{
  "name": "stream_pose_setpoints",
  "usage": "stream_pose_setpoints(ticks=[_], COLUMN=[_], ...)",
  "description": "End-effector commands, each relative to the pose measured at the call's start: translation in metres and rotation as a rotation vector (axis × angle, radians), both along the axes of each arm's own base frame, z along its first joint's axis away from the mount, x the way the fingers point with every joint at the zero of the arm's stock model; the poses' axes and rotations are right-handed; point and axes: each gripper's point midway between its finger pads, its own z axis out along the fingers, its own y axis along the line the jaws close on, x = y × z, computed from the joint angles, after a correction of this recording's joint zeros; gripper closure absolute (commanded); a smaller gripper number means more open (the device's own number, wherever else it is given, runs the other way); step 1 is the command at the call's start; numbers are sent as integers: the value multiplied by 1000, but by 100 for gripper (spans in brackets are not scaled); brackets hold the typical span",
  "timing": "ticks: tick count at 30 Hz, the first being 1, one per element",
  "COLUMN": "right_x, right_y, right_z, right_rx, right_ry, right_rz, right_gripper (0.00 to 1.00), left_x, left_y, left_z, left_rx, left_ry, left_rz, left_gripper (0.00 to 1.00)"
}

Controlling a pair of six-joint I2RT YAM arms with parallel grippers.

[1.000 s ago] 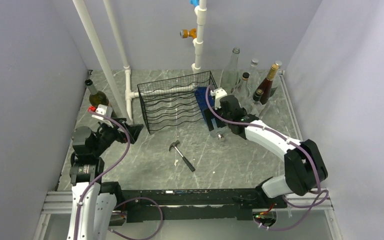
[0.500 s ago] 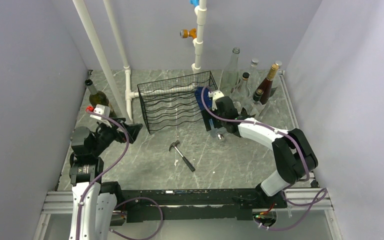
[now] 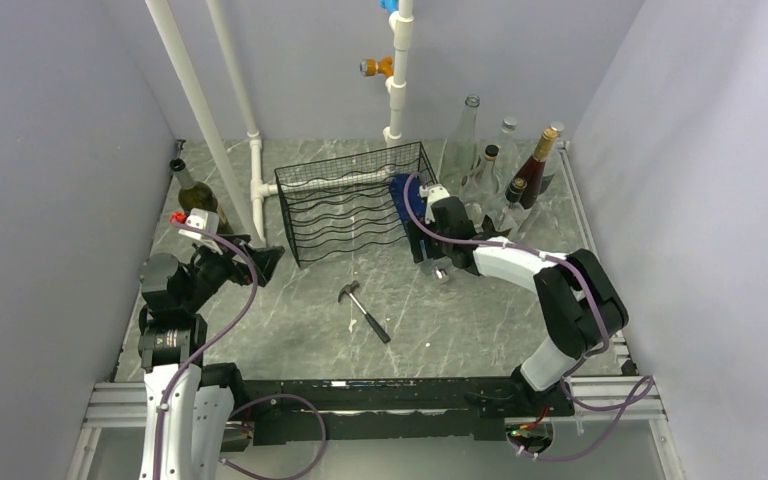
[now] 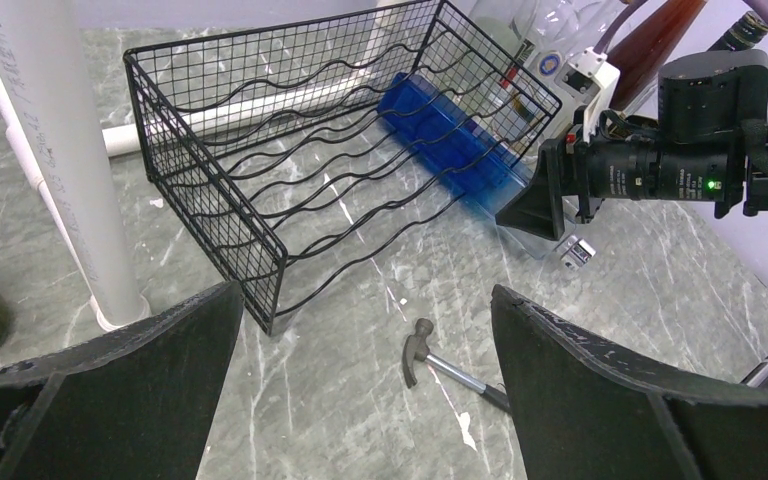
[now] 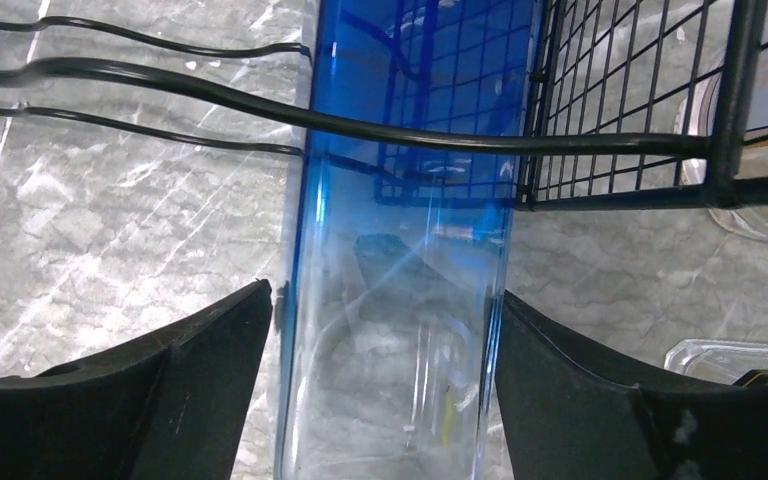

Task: Take the wine bottle off the wine rack
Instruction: Pick up the wine bottle from the wine rack.

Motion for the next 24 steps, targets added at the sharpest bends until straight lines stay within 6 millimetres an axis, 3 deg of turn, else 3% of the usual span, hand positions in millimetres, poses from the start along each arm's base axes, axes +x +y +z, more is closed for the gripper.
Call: stream_pose_setpoints(ticks=[1, 8, 11, 18, 24], right_x=[8, 8, 7, 2, -6], right_y=[2, -3, -1, 4, 11], right_z=[1, 4, 11, 26, 44], right_rx=[48, 61, 78, 117, 158], right_ry=[-21, -26, -41, -58, -96], right_rz=[-23, -18, 5, 62, 113], right_gripper=[22, 37, 52, 100, 100], left_x=[-1, -1, -2, -2, -2], left_y=[-2, -2, -2, -2, -2], left_z=[15, 15, 15, 15, 15], left_rx=[-1, 0, 0, 0, 0], left_ry=[-57, -58, -62, -63, -63], left_rz=[-19, -15, -16, -19, -19], left_gripper=[1, 0, 1, 0, 1])
